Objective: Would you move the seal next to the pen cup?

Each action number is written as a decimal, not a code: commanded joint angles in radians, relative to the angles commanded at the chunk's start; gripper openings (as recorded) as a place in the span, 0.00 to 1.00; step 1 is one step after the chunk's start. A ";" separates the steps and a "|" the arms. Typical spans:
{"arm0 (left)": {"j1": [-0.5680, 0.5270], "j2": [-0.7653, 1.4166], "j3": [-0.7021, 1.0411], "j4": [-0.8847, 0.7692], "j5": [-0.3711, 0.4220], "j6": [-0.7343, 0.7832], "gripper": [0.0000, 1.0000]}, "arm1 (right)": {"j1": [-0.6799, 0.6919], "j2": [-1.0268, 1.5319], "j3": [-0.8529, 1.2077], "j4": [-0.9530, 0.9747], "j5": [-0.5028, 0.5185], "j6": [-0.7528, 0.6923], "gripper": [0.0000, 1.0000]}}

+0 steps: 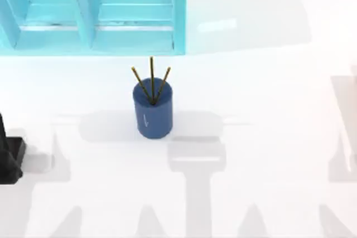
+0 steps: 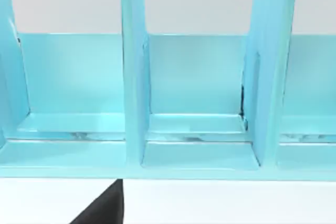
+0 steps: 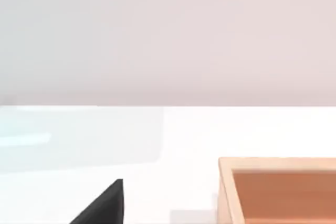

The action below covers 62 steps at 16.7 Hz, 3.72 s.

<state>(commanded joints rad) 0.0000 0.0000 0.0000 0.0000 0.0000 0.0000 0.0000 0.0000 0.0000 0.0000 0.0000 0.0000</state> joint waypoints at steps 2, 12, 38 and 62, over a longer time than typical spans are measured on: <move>0.000 0.000 0.000 0.000 0.000 0.000 1.00 | 0.000 0.000 0.000 0.000 0.000 0.000 1.00; 0.020 0.578 0.498 -0.449 0.003 0.031 1.00 | 0.000 0.000 0.000 0.000 0.000 0.000 1.00; 0.062 1.726 1.314 -1.162 0.000 0.084 1.00 | 0.000 0.000 0.000 0.000 0.000 0.000 1.00; 0.067 1.795 1.109 -0.885 0.001 0.090 0.02 | 0.000 0.000 0.000 0.000 0.000 0.000 1.00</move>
<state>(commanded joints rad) 0.0666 1.7955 1.1088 -0.8846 0.0007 0.0901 0.0000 0.0000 0.0000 0.0000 0.0000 0.0000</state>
